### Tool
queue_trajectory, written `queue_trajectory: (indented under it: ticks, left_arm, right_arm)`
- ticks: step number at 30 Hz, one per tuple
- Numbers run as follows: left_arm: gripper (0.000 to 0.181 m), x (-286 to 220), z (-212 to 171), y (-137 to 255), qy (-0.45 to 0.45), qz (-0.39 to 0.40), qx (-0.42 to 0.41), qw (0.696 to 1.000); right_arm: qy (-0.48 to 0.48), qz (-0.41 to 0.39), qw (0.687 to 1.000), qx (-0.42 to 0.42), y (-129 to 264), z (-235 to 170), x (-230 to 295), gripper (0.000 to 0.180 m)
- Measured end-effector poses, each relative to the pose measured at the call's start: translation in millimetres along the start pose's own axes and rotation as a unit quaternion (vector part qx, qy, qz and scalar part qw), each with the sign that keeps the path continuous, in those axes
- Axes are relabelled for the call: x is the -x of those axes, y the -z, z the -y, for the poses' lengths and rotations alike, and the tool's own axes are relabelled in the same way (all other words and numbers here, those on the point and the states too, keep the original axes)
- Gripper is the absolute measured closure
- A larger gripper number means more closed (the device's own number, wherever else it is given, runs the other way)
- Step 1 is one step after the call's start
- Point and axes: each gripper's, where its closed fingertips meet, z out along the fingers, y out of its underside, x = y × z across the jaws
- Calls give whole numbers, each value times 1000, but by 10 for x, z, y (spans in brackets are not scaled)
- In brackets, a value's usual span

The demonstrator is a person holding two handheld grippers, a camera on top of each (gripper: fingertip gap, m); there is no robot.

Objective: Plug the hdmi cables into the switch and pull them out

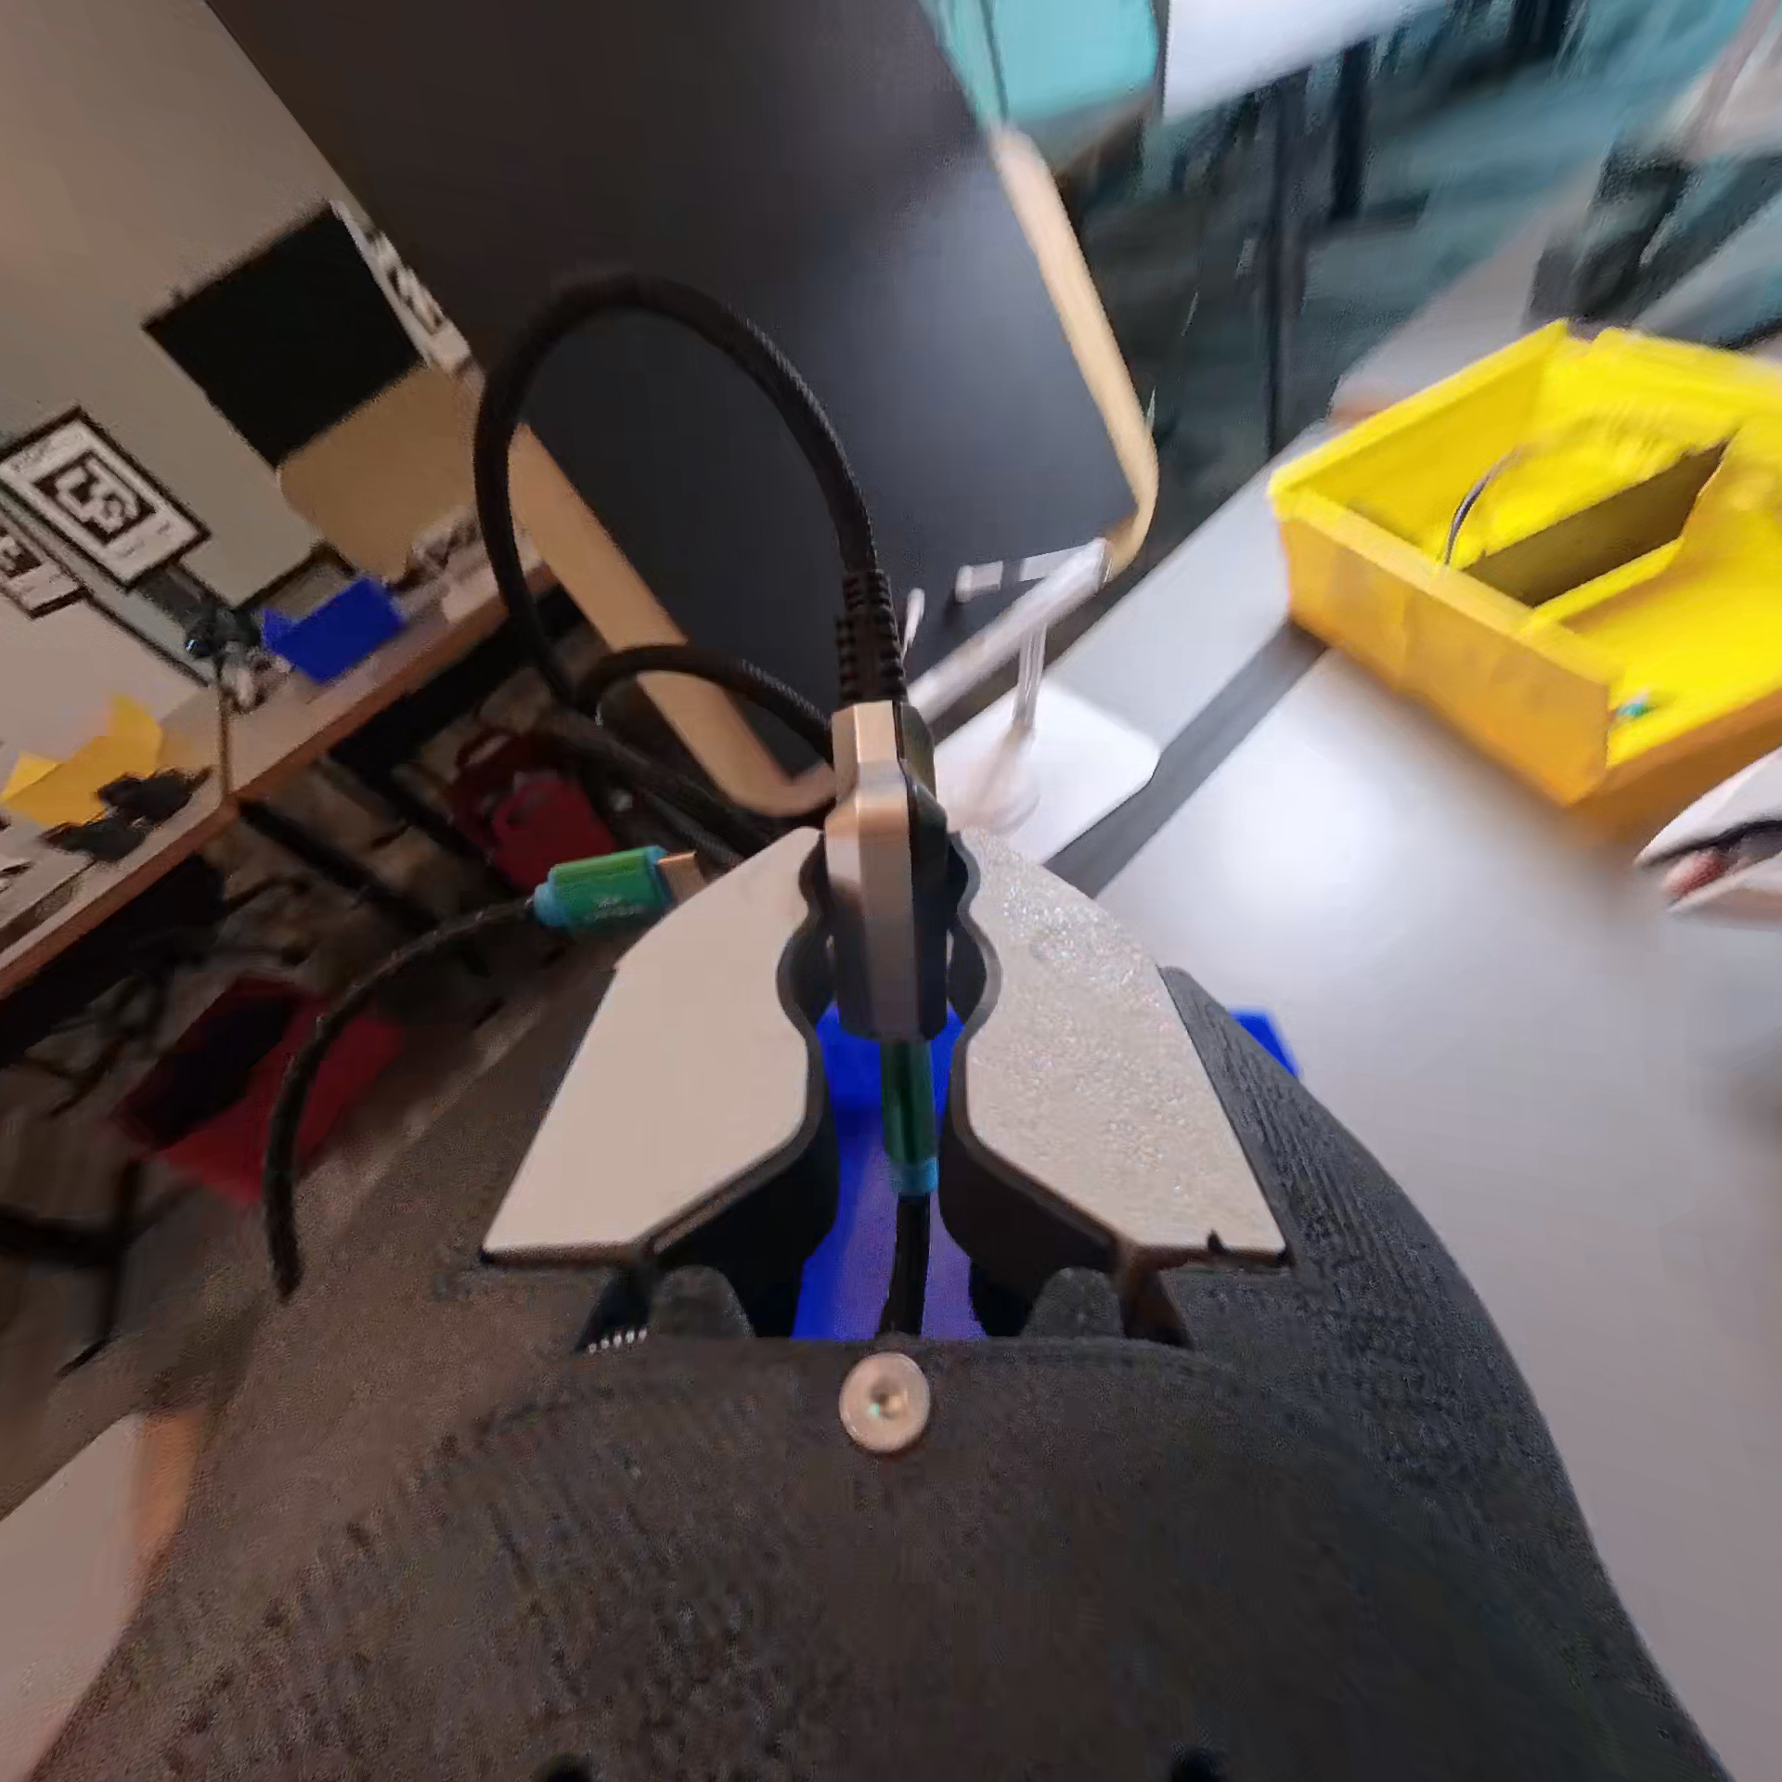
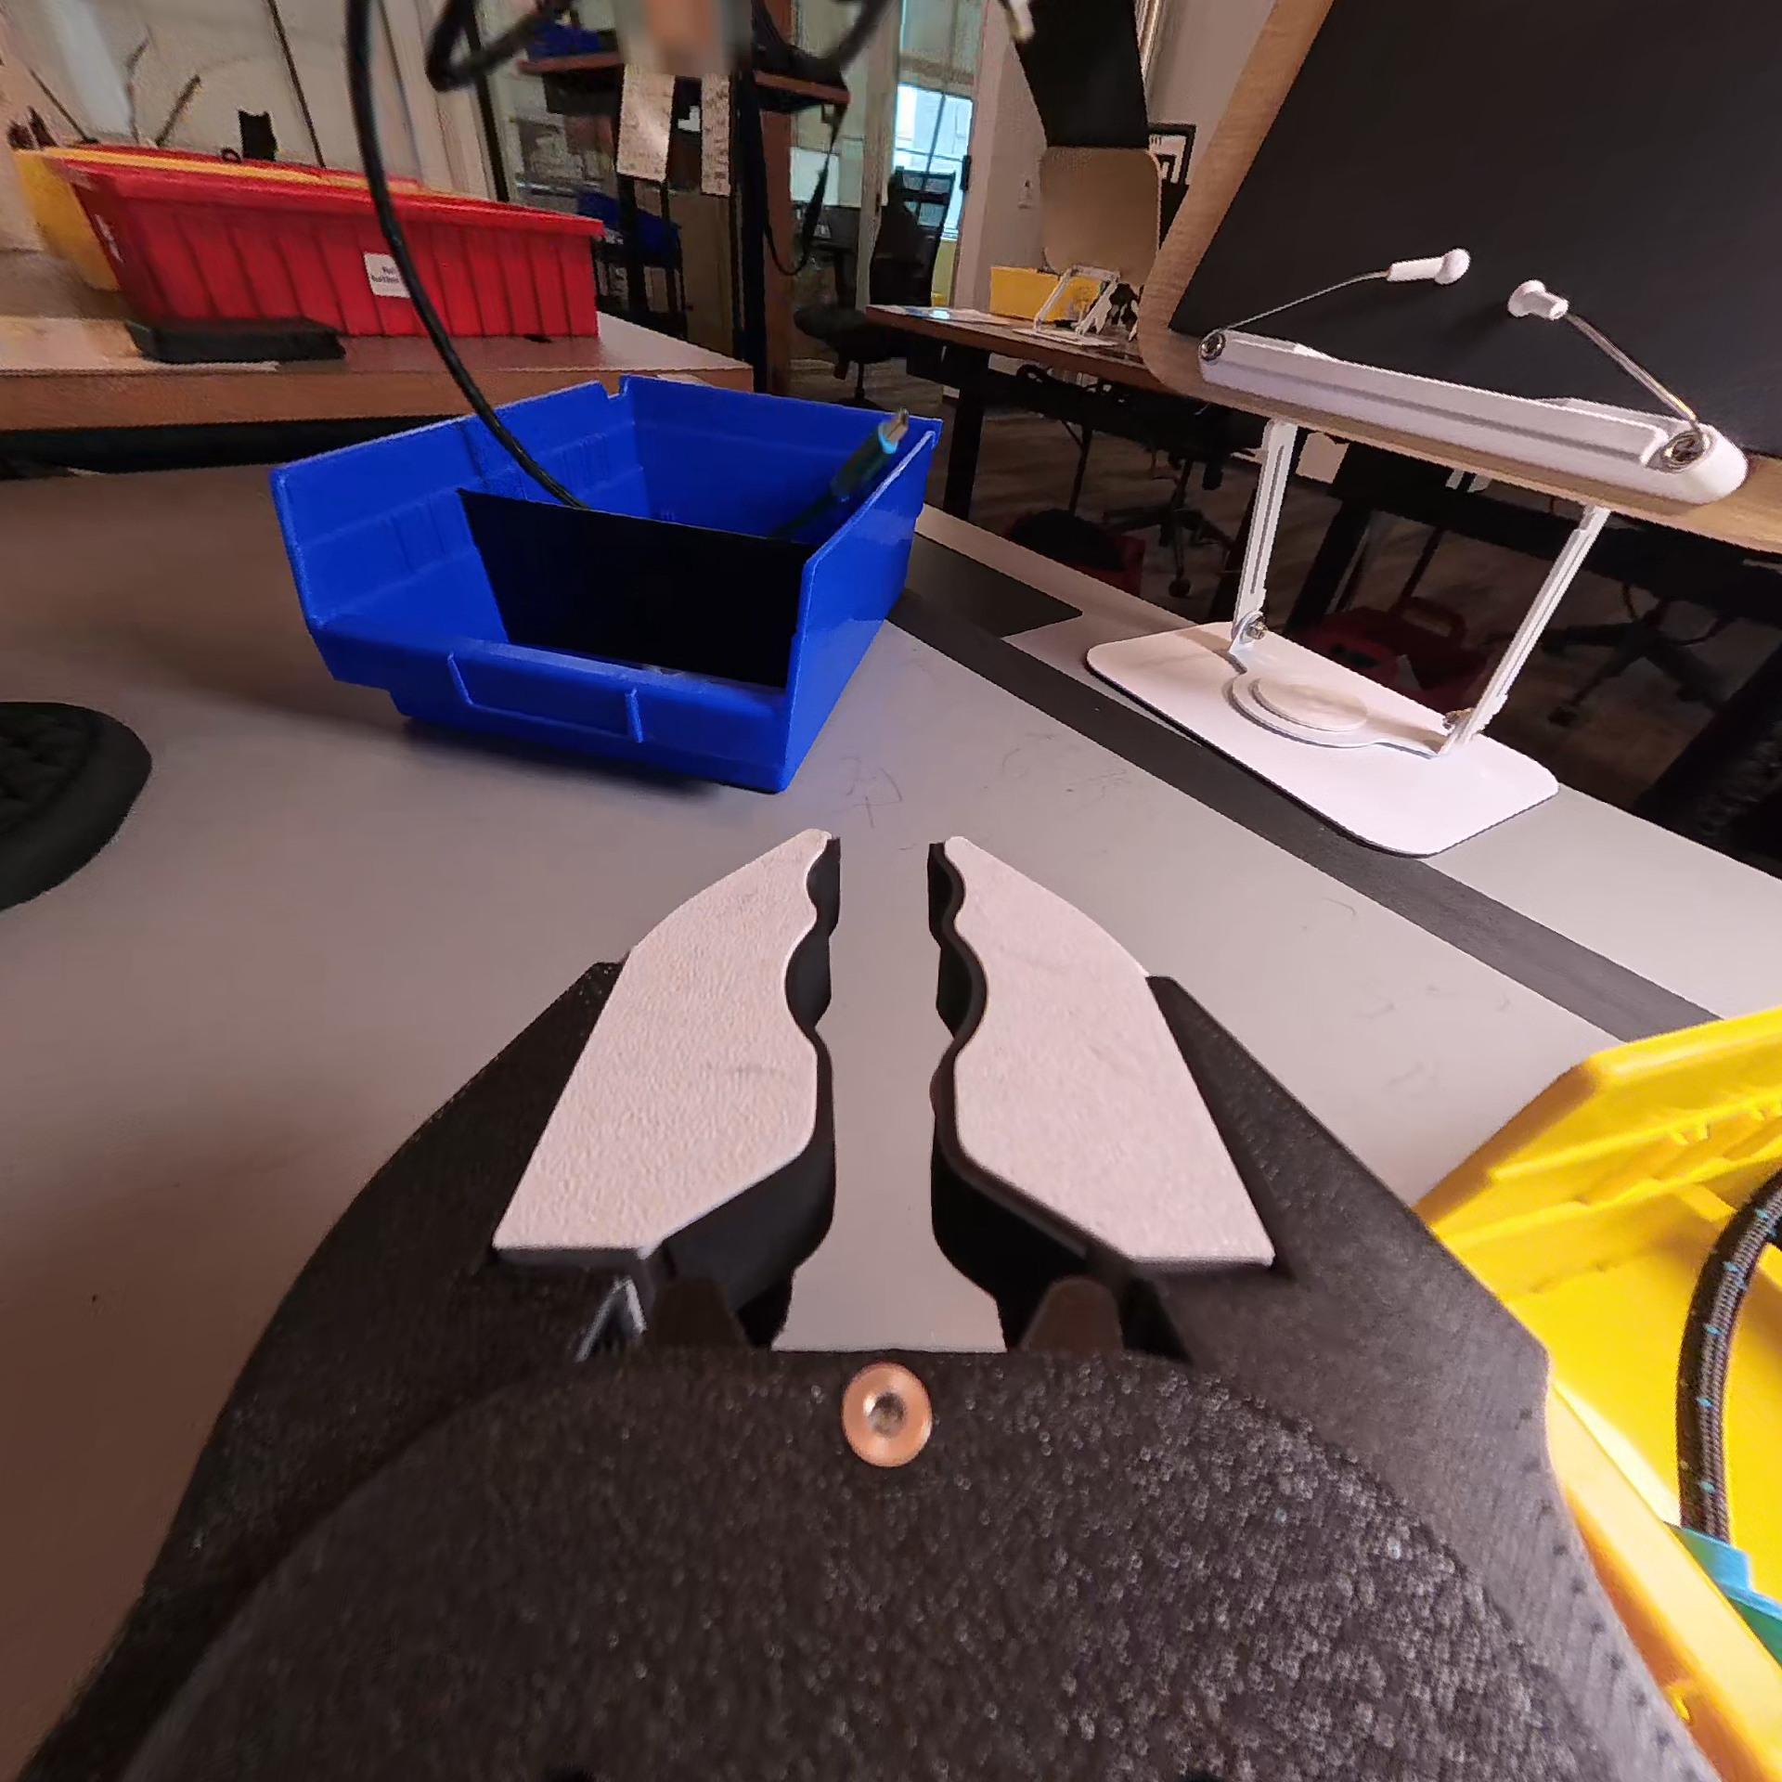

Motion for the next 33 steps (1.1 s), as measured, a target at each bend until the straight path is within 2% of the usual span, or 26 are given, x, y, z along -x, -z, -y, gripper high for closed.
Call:
queue_trajectory:
  ticks: [3, 6, 9, 13, 15, 17, 21, 25, 29, 33]
  left_arm:
    - [159, 29, 446, 263, 67, -36, -106, 991]
    - [160, -77, 788, 512, 113, -92, -199, 969]
    - [159, -322, 1071, 728, 144, -163, -280, 935]
    - [159, -786, 1353, 928, 174, -265, -374, 871]
    - [160, -1041, 1371, 948, 189, -306, -405, 840]
    - [160, -1274, 1278, 863, 205, -325, -420, 822]
    - [160, -1531, 917, 562, 263, -362, -418, 791]
    - [160, -1525, 694, 224, 304, -376, -376, 791]
    - [160, -1494, 581, 39, 323, -367, -359, 796]
    - [160, -1473, 493, -106, 358, -371, -353, 781]
  right_arm:
    - [-11, -6, 1000, -16, 25, 80, -45, 163]
    - [-30, -10, 998, -50, 67, 359, -91, 162]
    - [-34, -8, 993, -112, 168, 955, -93, 162]
    - [2, -6, 981, -196, 410, 1943, 13, 161]
    - [29, -2, 976, -216, 527, 2308, 126, 160]
    - [52, 8, 974, -222, 606, 2517, 259, 159]
    - [83, 2, 975, -207, 631, 2531, 334, 156]
    - [81, -10, 983, -163, 473, 2294, 158, 157]
    - [127, -69, 981, -125, 436, 2168, -39, 158]
    - [41, 42, 993, -106, 277, 2063, 235, 158]
